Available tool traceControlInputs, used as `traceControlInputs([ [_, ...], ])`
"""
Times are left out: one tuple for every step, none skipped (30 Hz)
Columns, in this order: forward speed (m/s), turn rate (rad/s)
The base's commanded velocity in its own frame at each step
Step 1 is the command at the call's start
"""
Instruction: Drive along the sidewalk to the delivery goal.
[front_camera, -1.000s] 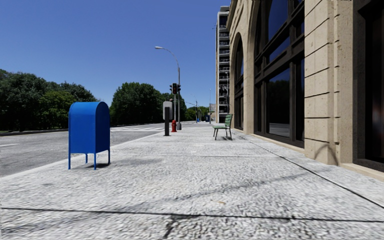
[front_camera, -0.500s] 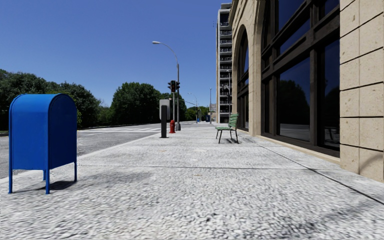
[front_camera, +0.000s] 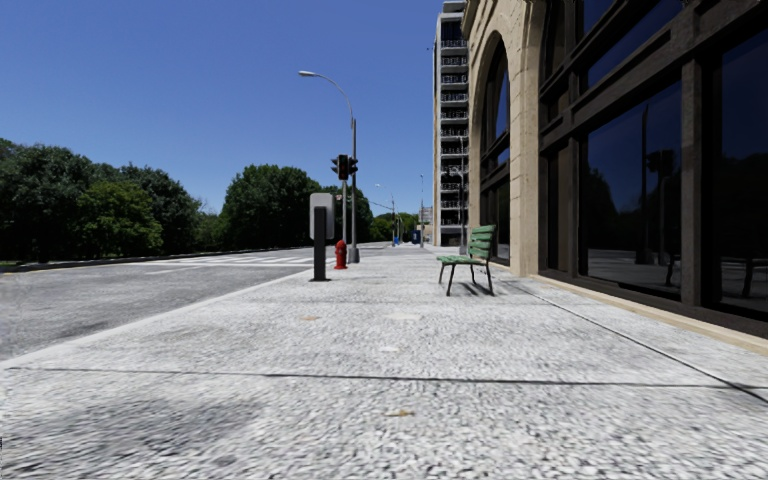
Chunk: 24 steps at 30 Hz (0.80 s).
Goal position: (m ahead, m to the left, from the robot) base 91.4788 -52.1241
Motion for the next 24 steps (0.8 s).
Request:
traceControlInputs([
  [2.0,0.0],
  [2.0,0.0],
  [2.0,0.0],
  [2.0,0.0],
  [2.0,0.0],
  [2.0,0.0],
  [2.0,0.0],
  [2.0,0.0],
  [2.0,0.0],
  [2.0,0.0],
  [2.0,0.0],
  [2.0,0.0],
  [2.0,0.0],
  [2.0,0.0],
  [2.0,0.0],
  [2.0,0.0],
  [2.0,0.0],
  [2.0,0.0],
  [2.0,0.0],
  [2.0,0.0],
  [2.0,0.0],
  [2.0,0.0],
  [2.0,0.0],
  [2.0,0.0],
])
